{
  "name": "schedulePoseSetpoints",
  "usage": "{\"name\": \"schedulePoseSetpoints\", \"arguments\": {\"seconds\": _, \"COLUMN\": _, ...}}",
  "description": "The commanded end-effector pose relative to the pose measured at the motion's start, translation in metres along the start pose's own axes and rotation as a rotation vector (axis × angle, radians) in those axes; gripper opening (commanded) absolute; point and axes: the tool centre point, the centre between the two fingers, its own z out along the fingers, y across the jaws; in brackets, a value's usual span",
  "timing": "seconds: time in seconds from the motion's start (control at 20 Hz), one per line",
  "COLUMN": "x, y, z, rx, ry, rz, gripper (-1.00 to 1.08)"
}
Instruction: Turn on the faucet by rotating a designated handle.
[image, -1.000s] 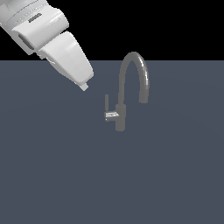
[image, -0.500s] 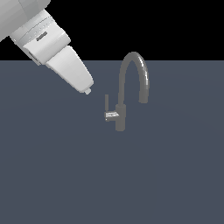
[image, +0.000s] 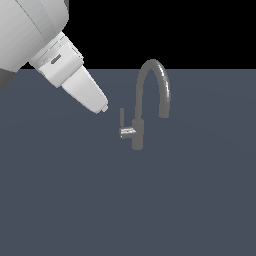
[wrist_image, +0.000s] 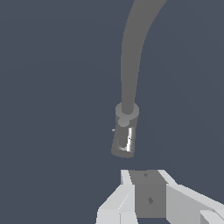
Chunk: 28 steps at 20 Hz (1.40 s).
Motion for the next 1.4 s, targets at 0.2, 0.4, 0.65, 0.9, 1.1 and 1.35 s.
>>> {"name": "schedulePoseSetpoints", "arguments": {"seconds": 0.2, "x": 0.002, "y": -0.013, "z": 0.022, "rx": -0.026, "ry": 0.044, "rz": 0.069, "gripper": -1.00}}
{"name": "schedulePoseSetpoints", "arguments": {"seconds": 0.4, "x": 0.006, "y": -0.023, "z": 0.038, "rx": -0.044, "ry": 0.077, "rz": 0.119, "gripper": -1.00}}
{"name": "schedulePoseSetpoints", "arguments": {"seconds": 0.65, "x": 0.013, "y": -0.034, "z": 0.056, "rx": -0.065, "ry": 0.119, "rz": 0.183, "gripper": -1.00}}
{"name": "schedulePoseSetpoints", "arguments": {"seconds": 0.9, "x": 0.020, "y": -0.042, "z": 0.069, "rx": -0.079, "ry": 0.153, "rz": 0.232, "gripper": -1.00}}
{"name": "schedulePoseSetpoints", "arguments": {"seconds": 1.1, "x": 0.024, "y": -0.046, "z": 0.074, "rx": -0.085, "ry": 0.169, "rz": 0.255, "gripper": -1.00}}
{"name": "schedulePoseSetpoints", "arguments": {"seconds": 1.35, "x": 0.026, "y": -0.047, "z": 0.075, "rx": -0.086, "ry": 0.173, "rz": 0.260, "gripper": -1.00}}
